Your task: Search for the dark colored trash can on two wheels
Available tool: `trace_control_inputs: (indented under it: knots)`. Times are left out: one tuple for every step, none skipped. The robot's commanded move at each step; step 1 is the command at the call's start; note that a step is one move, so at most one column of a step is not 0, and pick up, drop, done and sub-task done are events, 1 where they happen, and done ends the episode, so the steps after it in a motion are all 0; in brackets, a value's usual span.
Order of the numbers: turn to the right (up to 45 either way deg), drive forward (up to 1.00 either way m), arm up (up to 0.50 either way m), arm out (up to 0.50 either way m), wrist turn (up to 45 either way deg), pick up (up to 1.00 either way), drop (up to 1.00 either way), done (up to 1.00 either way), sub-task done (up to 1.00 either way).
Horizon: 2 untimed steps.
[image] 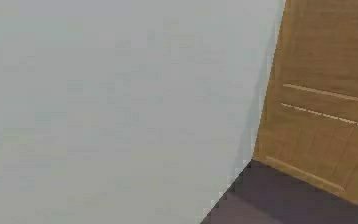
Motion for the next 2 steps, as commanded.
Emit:
trace_control_inputs:
  knots:
    - [45.0, 0.00, 0.00, 0.00, 0.0, 0.00, 0.00, 0.00, 0.00]
    - [21.0, 0.00, 0.00, 0.00, 0.0, 0.00, 0.00, 0.00, 0.00]
